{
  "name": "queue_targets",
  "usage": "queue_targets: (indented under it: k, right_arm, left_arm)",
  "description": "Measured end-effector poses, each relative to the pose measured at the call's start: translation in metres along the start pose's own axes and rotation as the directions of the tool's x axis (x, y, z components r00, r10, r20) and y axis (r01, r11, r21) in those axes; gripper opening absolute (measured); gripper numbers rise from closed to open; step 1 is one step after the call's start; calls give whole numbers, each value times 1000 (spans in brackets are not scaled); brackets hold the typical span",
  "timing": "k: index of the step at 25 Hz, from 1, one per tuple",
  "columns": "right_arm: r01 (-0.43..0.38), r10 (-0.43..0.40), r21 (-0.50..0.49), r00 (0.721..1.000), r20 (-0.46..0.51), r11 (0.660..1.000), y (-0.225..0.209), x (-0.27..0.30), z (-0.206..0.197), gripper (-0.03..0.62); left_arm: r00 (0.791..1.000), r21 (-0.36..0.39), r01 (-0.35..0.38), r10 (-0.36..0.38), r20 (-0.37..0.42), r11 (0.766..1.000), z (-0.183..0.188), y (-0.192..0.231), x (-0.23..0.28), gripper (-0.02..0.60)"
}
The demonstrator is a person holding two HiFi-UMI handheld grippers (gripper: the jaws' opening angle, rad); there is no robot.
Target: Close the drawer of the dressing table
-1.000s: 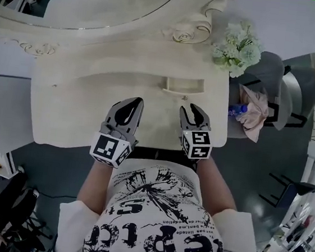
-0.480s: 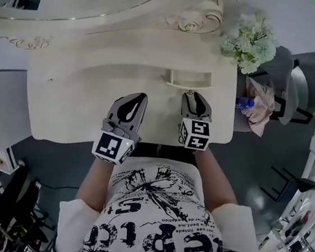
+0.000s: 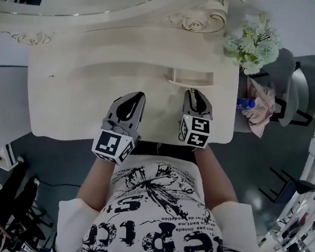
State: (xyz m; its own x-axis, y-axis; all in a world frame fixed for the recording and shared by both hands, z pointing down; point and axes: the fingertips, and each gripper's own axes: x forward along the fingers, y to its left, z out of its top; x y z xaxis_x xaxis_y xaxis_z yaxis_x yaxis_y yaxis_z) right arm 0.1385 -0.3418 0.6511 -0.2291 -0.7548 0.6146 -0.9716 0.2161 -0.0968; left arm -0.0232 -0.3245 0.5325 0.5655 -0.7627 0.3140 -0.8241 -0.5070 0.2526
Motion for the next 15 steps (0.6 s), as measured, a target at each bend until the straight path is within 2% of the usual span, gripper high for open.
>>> queue_targets:
  k: [5, 15]
  right_arm:
    - [-17, 17, -5, 1000, -8, 1000, -1, 9, 6, 109]
    - [0, -1, -24, 1000, -7, 1000, -10, 29, 22, 109]
  left_arm:
    - [1000, -6, -6, 6, 14, 1000, 6, -1, 4, 18]
    - [1000, -4, -25, 25, 17, 1000, 12, 5, 5, 18]
